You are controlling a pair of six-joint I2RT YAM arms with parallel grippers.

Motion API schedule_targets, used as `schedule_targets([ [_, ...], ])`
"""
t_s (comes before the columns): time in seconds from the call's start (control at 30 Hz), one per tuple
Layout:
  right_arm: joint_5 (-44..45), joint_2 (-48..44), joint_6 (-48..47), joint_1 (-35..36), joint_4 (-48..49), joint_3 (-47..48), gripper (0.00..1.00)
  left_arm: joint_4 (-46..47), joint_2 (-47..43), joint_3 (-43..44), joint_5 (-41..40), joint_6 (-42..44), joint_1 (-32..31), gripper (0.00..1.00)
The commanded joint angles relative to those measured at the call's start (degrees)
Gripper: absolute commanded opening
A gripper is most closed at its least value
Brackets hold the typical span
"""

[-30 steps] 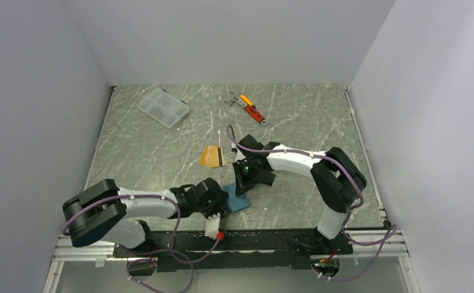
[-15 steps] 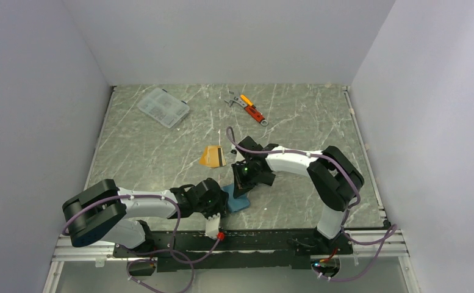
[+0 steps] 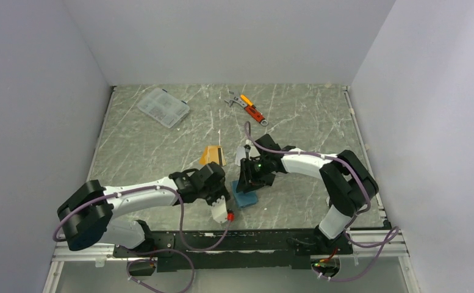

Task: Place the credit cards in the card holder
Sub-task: Close the card holder at the center of the board, then reset both arms

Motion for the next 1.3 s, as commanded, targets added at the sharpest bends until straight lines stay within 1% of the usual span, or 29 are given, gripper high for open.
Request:
schedule_targets([
  [0.0,0.9,-4.1,-0.3,-1.8,1.6,-1.3,0.43,-13.6,-2.3,9.2,-1.2,-9.9,1.7,0.27],
  [0.13,-2.3,-8.3,1.4,-2.2,3.5,-1.0,0.49,-22.7,-2.0,18.0,-1.2,-18.3,4.5,0.29],
  [0.3,-6.0,-13.1,3.7,-2.4,5.1,2.4,0.55,-34.3,-0.5,31.2,-1.2,-29.5,11.8,0.32],
  [0.37,-5.9,-14.6,3.5,-2.4,3.3,5.1,0.6,-36.9,-1.0,35.4,-0.8,-33.6,14.6,0.34],
  [0.4,-4.6,-15.2,2.5,-2.5,0.9,7.2,0.66,-37.3,-1.6,37.4,-1.0,-35.9,15.8,0.36],
  [0.43,-2.6,-15.7,0.8,-2.7,-1.6,10.0,0.73,-37.4,-2.2,39.1,-1.1,-38.6,17.8,0.45],
  [0.47,-0.8,-16.4,-0.1,-3.6,-3.7,11.7,0.84,-37.3,-3.0,41.0,-0.6,-41.6,19.1,0.54],
  [0.5,1.6,-16.9,-0.6,-4.6,-5.5,13.2,0.96,-37.1,-3.5,42.7,0.3,-45.4,22.3,0.9],
  [0.53,4.9,-17.4,-1.1,-5.7,-7.0,14.7,0.99,-37.1,-3.7,44.4,1.5,-49.2,25.3,0.98],
  [0.6,13.0,-17.8,-2.0,-8.2,-10.2,17.7,1.0,-38.3,-3.4,47.4,5.5,-57.2,32.3,0.99],
  [0.67,21.7,-18.1,-3.0,-9.8,-12.6,20.3,1.0,-40.4,-2.8,48.4,11.1,-61.9,39.2,0.99],
  [0.73,30.7,-18.6,-3.5,-11.8,-13.2,21.2,1.0,-40.2,-3.5,45.4,15.8,-63.6,44.9,0.99],
  [0.77,36.2,-18.8,-3.2,-12.7,-13.4,21.1,1.0,-38.3,-5.0,42.2,17.4,-64.1,47.0,0.99],
  [0.8,42.2,-19.0,-2.8,-13.5,-13.2,20.4,1.0,-34.9,-7.3,38.1,18.6,-64.6,48.9,0.99],
  [0.83,48.5,-19.7,-2.4,-14.2,-12.2,18.7,1.0,-29.4,-9.9,32.9,20.2,-65.3,50.7,0.99],
  [0.87,54.5,-20.6,-2.4,-14.9,-9.0,16.2,1.0,-24.7,-13.7,27.8,21.3,-65.8,52.1,0.99],
  [0.93,65.9,-23.1,-4.5,-15.6,0.0,8.9,1.0,-15.5,-18.2,17.8,22.0,-67.3,53.5,0.99],
  [1.03,79.5,-26.0,-12.7,-15.8,18.8,-5.3,0.99,-2.0,-21.4,6.3,22.4,-71.1,55.3,0.99],
  [1.07,81.7,-26.3,-16.0,-16.1,23.7,-10.1,0.99,2.8,-21.5,3.3,21.6,-73.4,55.8,0.99],
  [1.1,83.1,-26.2,-17.2,-16.6,26.5,-12.2,0.99,7.4,-21.1,0.7,20.2,-75.5,56.3,0.99],
  [1.13,85.2,-25.6,-17.1,-17.5,27.4,-13.4,0.99,11.1,-20.3,-1.4,19.3,-76.1,56.6,0.99],
  [1.2,87.8,-24.3,-14.7,-18.5,27.5,-15.0,0.99,16.3,-17.6,-3.9,19.2,-76.7,57.3,0.99],
  [1.23,88.1,-23.9,-14.4,-19.0,29.0,-16.3,0.99,17.4,-15.7,-4.0,19.5,-77.3,57.4,0.99],
  [1.27,88.8,-23.7,-13.9,-19.3,30.5,-17.6,0.99,17.7,-13.9,-3.8,20.3,-77.9,58.7,1.0],
])
